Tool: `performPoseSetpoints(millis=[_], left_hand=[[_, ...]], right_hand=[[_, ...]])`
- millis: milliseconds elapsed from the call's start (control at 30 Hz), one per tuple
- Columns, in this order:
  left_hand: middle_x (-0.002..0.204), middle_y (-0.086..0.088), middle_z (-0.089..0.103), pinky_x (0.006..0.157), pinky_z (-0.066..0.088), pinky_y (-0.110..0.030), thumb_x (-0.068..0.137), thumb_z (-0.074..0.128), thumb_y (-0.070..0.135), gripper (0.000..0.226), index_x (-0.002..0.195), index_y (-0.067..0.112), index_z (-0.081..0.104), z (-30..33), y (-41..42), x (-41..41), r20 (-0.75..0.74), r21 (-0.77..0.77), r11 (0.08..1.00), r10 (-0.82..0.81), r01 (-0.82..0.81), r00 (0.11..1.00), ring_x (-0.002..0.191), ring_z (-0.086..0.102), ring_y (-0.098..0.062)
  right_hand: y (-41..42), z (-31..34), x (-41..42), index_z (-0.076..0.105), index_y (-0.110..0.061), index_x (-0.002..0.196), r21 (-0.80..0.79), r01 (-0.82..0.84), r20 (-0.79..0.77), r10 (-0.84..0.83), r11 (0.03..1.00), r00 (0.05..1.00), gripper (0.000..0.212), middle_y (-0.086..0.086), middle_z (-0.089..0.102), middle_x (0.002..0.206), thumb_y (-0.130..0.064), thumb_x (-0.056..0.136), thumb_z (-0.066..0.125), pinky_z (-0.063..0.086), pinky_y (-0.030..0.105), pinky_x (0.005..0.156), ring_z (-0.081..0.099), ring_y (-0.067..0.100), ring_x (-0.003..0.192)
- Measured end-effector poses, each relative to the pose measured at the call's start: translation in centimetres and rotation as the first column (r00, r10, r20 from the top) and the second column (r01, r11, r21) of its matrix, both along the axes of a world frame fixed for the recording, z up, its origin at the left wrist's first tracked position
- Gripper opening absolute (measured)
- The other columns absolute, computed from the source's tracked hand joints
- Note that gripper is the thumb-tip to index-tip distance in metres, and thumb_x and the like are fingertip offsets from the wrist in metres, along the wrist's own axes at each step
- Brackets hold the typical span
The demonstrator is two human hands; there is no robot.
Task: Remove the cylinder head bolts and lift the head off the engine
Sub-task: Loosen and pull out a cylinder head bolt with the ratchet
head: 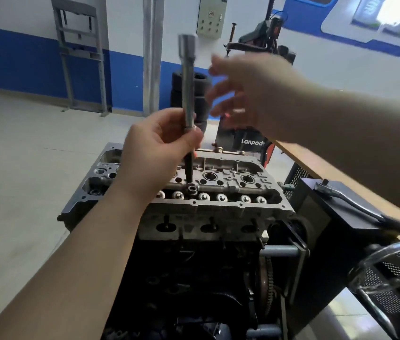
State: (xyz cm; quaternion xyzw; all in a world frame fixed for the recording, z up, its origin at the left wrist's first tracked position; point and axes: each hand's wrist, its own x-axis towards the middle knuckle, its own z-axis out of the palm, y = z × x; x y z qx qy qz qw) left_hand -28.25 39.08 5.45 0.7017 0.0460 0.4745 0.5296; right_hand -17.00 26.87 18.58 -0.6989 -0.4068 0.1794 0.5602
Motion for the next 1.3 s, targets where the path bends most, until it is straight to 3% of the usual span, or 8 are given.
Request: performPoseSetpoints(millis=[67, 133, 233, 333, 867, 1100, 1200, 1300], left_hand=[[0.103, -0.002, 0.08, 0.081, 0.067, -0.041, 0.098, 0.076, 0.014, 0.023, 0.121, 0.014, 0.072, 0.8, 0.0, -0.9, 0.127, -0.073, 0.997, 0.037, -0.028, 0.991, 0.094, 0.079, -0.023], [0.106, -0.007, 0.079, 0.082, 0.067, -0.042, 0.099, 0.075, 0.016, 0.027, 0.123, 0.008, 0.07, 1.7, 0.3, -2.1, 0.262, -0.159, 0.987, 0.073, -0.031, 0.962, 0.097, 0.078, -0.029], [0.109, -0.011, 0.077, 0.085, 0.066, -0.046, 0.099, 0.074, 0.016, 0.028, 0.125, 0.006, 0.068, 2.9, 1.1, -3.9, 0.371, -0.257, 0.964, 0.16, -0.065, 0.915, 0.101, 0.078, -0.032], [0.113, -0.012, 0.075, 0.087, 0.065, -0.047, 0.101, 0.071, 0.018, 0.03, 0.129, 0.006, 0.067, 3.4, 1.9, -5.1, 0.375, -0.268, 0.953, 0.237, -0.14, 0.896, 0.102, 0.077, -0.032], [0.102, -0.006, 0.079, 0.08, 0.067, -0.042, 0.103, 0.068, 0.023, 0.025, 0.125, 0.011, 0.071, 3.2, 3.1, -6.0, 0.275, -0.328, 0.919, 0.313, -0.218, 0.909, 0.093, 0.08, -0.026], [0.1, -0.004, 0.078, 0.08, 0.067, -0.043, 0.104, 0.066, 0.025, 0.024, 0.124, 0.014, 0.072, 3.1, 3.3, -6.1, 0.236, -0.303, 0.926, 0.302, -0.225, 0.924, 0.093, 0.079, -0.027], [0.089, 0.002, 0.075, 0.073, 0.066, -0.037, 0.105, 0.064, 0.034, 0.017, 0.115, 0.023, 0.073, 3.0, 2.9, -6.0, 0.203, -0.233, 0.936, 0.312, -0.264, 0.928, 0.081, 0.076, -0.021], [0.075, 0.004, 0.066, 0.06, 0.06, -0.037, 0.106, 0.059, 0.054, 0.022, 0.1, 0.036, 0.07, 2.9, 1.9, -5.8, 0.115, 0.032, 0.92, 0.385, -0.391, 0.916, 0.065, 0.063, -0.014]], right_hand=[[-0.4, -2.5, 0.7, 0.07, -0.009, 0.108, -0.091, 0.032, 0.019, -0.031, 0.995, 0.999, 0.03, 0.01, 0.075, 0.084, -0.037, 0.106, 0.059, 0.06, 0.042, 0.067, 0.071, 0.027, 0.073], [-1.0, -5.4, 1.7, 0.074, -0.016, 0.107, -0.301, 0.051, 0.342, 0.058, 0.952, 0.938, 0.018, 0.004, 0.076, 0.089, -0.032, 0.102, 0.067, 0.062, 0.041, 0.071, 0.071, 0.021, 0.076], [-0.9, -8.1, 2.0, 0.075, -0.032, 0.114, -0.582, 0.109, 0.717, 0.444, 0.806, 0.537, 0.02, -0.013, 0.069, 0.097, -0.034, 0.094, 0.074, 0.056, 0.036, 0.082, 0.066, 0.011, 0.088], [-0.2, -8.8, 1.4, 0.071, -0.036, 0.119, -0.643, 0.081, 0.736, 0.585, 0.762, 0.339, 0.026, -0.014, 0.063, 0.105, -0.03, 0.094, 0.069, 0.055, 0.04, 0.086, 0.06, 0.014, 0.096], [2.0, -8.5, 0.3, 0.07, -0.032, 0.116, -0.632, 0.167, 0.771, 0.637, 0.757, 0.033, 0.023, -0.014, 0.062, 0.113, -0.036, 0.095, 0.063, 0.047, 0.031, 0.068, 0.059, 0.017, 0.098], [1.3, -5.9, 0.5, 0.077, -0.02, 0.107, -0.463, 0.078, 0.876, 0.442, 0.883, 0.194, 0.016, -0.013, 0.066, 0.09, -0.022, 0.092, 0.069, 0.055, 0.032, 0.08, 0.061, 0.01, 0.081], [-0.7, -3.8, 2.5, 0.076, -0.022, 0.116, -0.122, 0.087, 0.907, 0.076, 0.989, 0.415, 0.022, -0.02, 0.064, 0.092, -0.02, 0.095, 0.071, 0.048, 0.012, 0.08, 0.061, -0.005, 0.078], [-5.1, -3.1, 5.6, 0.08, -0.031, 0.106, 0.142, 0.161, 0.643, -0.215, 0.977, 0.735, 0.015, -0.015, 0.073, 0.077, -0.032, 0.1, 0.066, 0.052, 0.015, 0.058, 0.064, 0.0, 0.064]])
